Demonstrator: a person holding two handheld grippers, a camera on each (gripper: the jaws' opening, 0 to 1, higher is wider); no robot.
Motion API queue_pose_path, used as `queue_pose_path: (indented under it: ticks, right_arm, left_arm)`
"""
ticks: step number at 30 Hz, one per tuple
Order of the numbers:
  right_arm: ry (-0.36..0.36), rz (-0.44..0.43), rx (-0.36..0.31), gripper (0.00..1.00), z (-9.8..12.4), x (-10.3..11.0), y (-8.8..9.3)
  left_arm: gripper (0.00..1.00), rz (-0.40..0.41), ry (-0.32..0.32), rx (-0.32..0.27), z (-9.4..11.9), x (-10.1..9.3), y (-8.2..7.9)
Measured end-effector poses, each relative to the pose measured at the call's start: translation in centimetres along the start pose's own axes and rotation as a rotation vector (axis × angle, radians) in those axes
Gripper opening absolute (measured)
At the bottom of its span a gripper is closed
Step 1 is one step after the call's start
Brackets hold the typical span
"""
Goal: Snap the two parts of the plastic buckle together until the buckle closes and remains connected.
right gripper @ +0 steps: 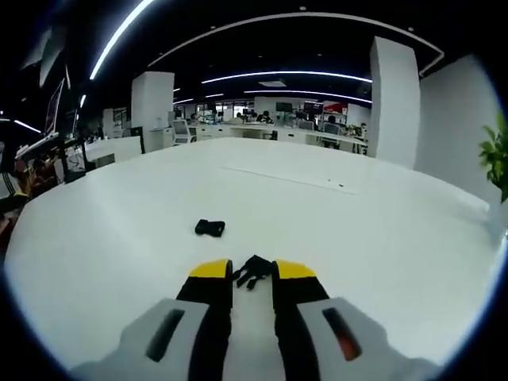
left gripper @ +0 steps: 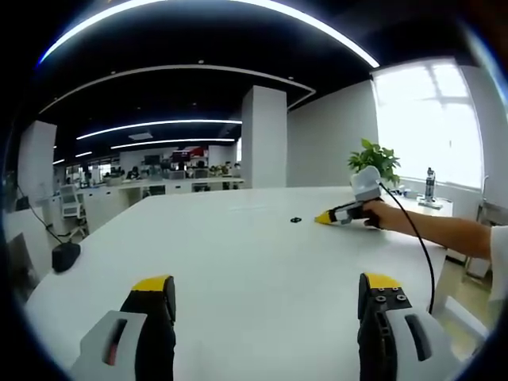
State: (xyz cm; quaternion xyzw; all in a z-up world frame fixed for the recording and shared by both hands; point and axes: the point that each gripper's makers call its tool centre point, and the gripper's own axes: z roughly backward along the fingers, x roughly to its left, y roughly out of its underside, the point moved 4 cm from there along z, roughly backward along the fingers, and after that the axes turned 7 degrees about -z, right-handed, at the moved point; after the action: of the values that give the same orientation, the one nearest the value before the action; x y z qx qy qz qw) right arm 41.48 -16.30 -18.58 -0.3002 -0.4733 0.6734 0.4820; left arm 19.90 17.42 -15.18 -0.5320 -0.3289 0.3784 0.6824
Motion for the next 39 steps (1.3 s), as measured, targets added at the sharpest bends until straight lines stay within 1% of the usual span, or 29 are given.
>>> queue_pose_path:
  ticks: [1,2,4,7,9,10,14,17,20,23,27,31,36,39]
  right_arm:
    - [-0.012,-0.004,-0.005,0.19,0.2,0.2,-0.1]
    - [-0.039,-0.003,-0.01,0.19,0.3,0.6,-0.2]
    - [-0.054,-0.004,-0.01,0.19,0.5,1.0,-0.2]
    - [-0.111,0.004,-0.019,0.19,0.8,2.3,-0.4]
    - [-0.142,0.026,-0.023,0.19,0.9,3.1,-0.5]
    - [-0.184,0.049,-0.029,0.19,1.0,3.9,-0.6]
    - [-0.249,0.076,-0.018,0.19,1.2,5.5,-0.5]
    - [-0.275,0.092,-0.014,0.19,1.4,6.4,-0.3]
    - [-0.327,0.111,-0.006,0.19,1.5,7.8,-0.1]
    - [-0.363,0.111,0.001,0.19,1.5,8.7,0.1]
    - [-0.393,0.118,0.007,0.19,1.3,9.5,0.2]
    - [-0.408,0.135,0.016,0.19,1.2,10.1,0.4]
    - [-0.443,0.147,0.018,0.19,1.5,11.0,0.5]
    - [-0.459,0.157,0.026,0.19,1.4,11.5,0.7]
  left_arm:
    - [0.98,-0.001,0.001,0.0,0.0,0.0,0.0]
    - [0.98,-0.002,0.001,0.0,0.0,-0.1,0.0]
    - [0.98,-0.003,0.002,0.001,-0.1,-0.1,0.0]
    - [0.97,-0.003,0.003,0.003,-0.1,-0.2,0.0]
    - [0.97,-0.004,0.005,0.004,-0.2,-0.3,0.0]
    - [0.97,-0.006,0.007,0.004,-0.2,-0.3,0.0]
    - [0.97,-0.009,0.009,0.005,-0.2,-0.5,0.0]
    - [0.97,-0.009,0.01,0.009,-0.3,-0.5,0.1]
    - [0.97,-0.009,0.012,0.011,-0.4,-0.6,0.2]
    - [0.97,-0.009,0.015,0.011,-0.4,-0.6,0.2]
    - [0.97,-0.002,0.015,0.013,-0.6,-0.5,0.4]
    - [0.97,0.001,0.015,0.02,-0.8,-0.4,0.6]
    - [0.97,0.008,0.018,0.018,-1.1,-0.3,0.7]
    - [0.96,0.01,0.03,0.018,-1.4,-0.3,0.8]
